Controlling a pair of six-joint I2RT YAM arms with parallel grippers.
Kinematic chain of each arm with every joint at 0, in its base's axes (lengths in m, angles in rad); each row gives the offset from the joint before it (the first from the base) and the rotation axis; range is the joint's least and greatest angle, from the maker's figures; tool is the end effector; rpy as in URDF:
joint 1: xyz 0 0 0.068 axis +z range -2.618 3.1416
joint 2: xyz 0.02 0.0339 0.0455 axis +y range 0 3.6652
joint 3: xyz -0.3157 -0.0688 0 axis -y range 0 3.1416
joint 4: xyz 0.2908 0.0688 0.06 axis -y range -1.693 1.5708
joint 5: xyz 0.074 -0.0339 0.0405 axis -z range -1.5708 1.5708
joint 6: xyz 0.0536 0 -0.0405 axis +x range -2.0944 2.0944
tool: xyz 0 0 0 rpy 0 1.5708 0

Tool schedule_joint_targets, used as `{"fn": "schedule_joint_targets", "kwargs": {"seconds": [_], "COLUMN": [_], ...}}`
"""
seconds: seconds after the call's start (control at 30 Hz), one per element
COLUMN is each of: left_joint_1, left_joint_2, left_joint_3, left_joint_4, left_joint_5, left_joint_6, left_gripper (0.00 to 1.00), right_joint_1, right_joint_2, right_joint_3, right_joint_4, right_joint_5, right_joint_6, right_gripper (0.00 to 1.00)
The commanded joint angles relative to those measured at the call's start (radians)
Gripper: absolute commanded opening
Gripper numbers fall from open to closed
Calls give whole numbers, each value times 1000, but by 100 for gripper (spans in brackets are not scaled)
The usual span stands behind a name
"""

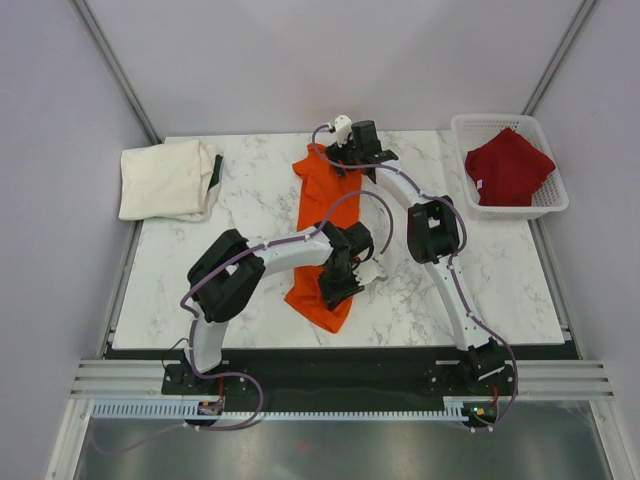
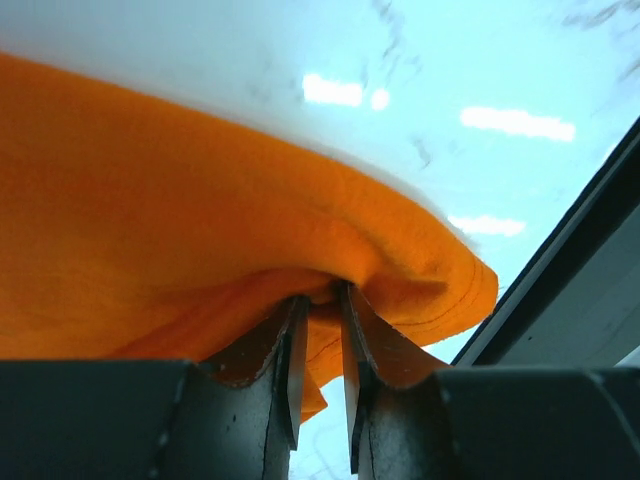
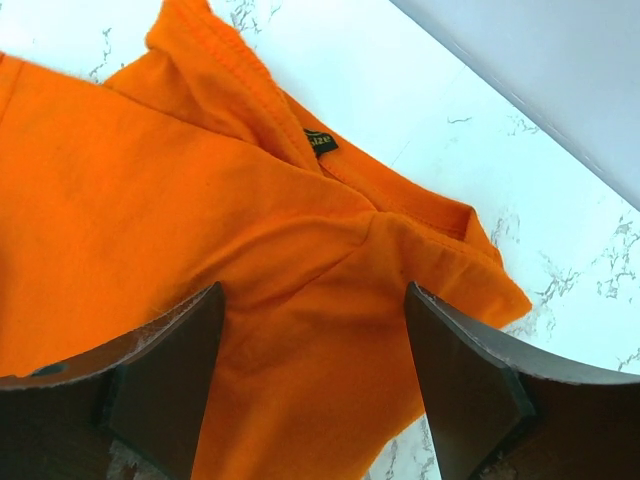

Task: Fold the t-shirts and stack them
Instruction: Fold the tshirt

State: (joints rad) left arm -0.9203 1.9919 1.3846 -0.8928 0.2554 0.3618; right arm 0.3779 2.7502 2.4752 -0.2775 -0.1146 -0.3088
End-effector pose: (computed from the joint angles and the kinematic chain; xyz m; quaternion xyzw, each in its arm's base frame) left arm 0.2502 -0.3512 0.1594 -0.5964 -0.7918 0.1320 0.0014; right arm 0.6635 0.2700 0.1459 -0.3197 0.8114 0.0668 0.4846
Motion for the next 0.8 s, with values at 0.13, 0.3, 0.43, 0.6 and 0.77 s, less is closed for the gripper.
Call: {"fn": "schedule_joint_targets", "kwargs": {"seconds": [0.13,0.3,0.43,0.6,0.77], "left_joint_1": [-57,-77,-87,-84,-51], "left_joint_2": [128,131,88,-11,-214], "left_joint_3": [106,145,146,142,84], "left_joint_4": [69,60,58,61,49], "left_joint_5": [62,27,-31,-123,-189], "left_joint_6": [-27,-79,-144,-147,-107], "left_gripper": [27,27,29,29,29], "right_joint_1": [-7,-5,-5,-16,-36], "right_joint_2": [25,28,46,51,-18], "right_joint_3": [18,18,36,37,-15], "right_joint_4": [61,107,141,170,199], "right_joint_5": [-34,-33,-13,4,3], "right_joint_6": [48,57,53,53,63], "right_gripper": [84,86,87,88,89]}}
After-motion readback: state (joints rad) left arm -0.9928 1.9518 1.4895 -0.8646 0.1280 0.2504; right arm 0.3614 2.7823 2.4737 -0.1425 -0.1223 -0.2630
